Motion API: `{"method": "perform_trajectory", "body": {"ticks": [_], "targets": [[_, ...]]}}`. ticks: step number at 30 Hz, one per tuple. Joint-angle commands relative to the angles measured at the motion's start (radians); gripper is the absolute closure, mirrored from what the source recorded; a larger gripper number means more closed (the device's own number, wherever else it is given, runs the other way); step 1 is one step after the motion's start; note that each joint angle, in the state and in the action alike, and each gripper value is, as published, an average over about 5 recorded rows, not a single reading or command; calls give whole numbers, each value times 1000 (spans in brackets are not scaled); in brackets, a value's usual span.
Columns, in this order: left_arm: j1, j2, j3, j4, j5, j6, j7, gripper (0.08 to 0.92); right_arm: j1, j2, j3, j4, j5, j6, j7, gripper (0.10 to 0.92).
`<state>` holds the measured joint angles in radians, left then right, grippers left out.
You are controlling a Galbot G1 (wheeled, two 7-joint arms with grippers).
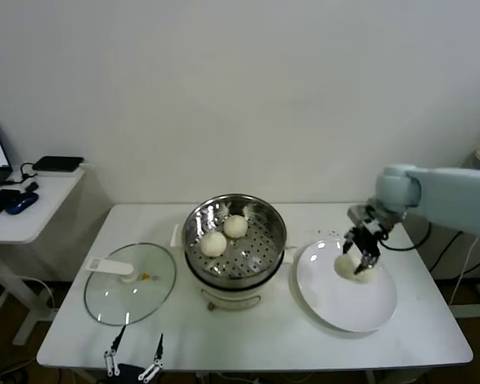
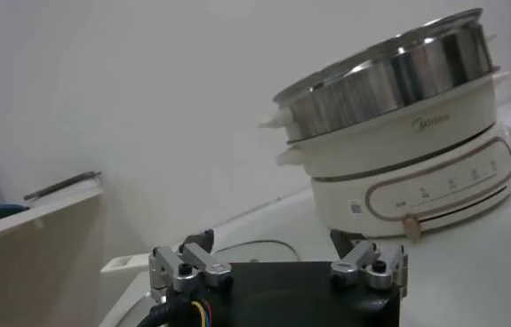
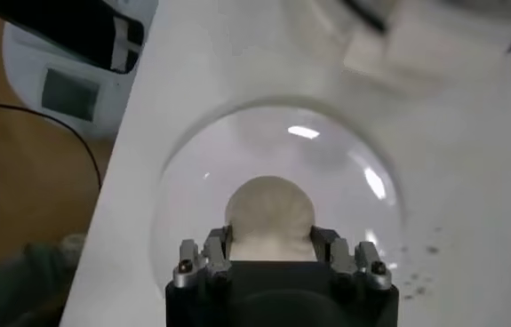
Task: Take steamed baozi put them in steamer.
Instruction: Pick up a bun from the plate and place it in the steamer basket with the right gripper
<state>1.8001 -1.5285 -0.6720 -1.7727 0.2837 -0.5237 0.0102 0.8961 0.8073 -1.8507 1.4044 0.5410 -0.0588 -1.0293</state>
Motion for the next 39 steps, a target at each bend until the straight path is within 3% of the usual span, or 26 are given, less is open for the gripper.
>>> {"method": "perform_trajectory", "body": {"ticks": [1,8,23,39], "targets": [[1,4,3,3,10,0,1,177,234,150,42,-1,132,180,-61,415],[3,5,1,6,15,-7,0,177,211,289,147,-5,138,248,-27,414],[7,-6,-7,8,18,-14,-1,177,-5,471,219,-25,-212,537,44,414],[6,-8,-19,10,14,-15,-2,177,-199,508,247,-108,-330,553,63,414]]}}
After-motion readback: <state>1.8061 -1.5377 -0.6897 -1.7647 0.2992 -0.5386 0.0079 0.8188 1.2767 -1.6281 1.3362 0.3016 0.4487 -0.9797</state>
